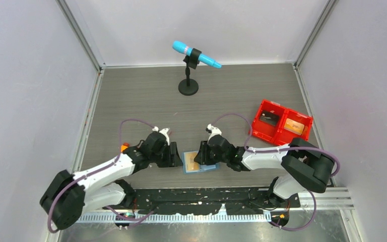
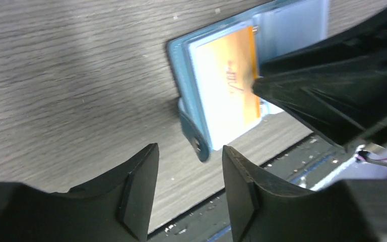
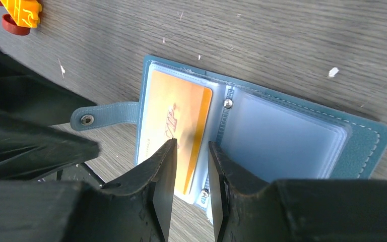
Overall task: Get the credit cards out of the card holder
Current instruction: Remove the credit card from the card holder.
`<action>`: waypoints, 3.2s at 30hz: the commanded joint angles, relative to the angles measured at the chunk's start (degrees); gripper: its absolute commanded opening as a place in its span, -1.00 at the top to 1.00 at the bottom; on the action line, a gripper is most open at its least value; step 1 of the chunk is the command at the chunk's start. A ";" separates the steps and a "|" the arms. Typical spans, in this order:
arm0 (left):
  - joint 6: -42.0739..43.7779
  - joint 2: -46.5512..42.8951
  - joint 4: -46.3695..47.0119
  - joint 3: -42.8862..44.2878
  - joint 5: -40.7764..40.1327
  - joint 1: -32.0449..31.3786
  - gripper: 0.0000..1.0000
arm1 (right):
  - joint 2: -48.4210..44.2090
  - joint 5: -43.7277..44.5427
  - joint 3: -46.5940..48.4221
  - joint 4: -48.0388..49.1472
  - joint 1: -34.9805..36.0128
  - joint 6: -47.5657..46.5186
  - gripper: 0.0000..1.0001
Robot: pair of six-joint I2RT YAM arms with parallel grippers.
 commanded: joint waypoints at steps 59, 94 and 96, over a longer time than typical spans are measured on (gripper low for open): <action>-1.05 6.47 6.34 1.52 0.87 -0.76 0.55 | -2.53 -1.25 -2.89 4.58 0.21 -0.99 0.40; -2.04 14.82 12.83 0.00 1.47 -0.76 0.70 | -4.33 -0.85 -3.37 3.05 -0.68 -0.50 0.33; -2.51 14.86 12.90 -0.33 1.77 -0.76 0.70 | -4.61 -0.67 -3.19 2.29 -0.68 -0.28 0.31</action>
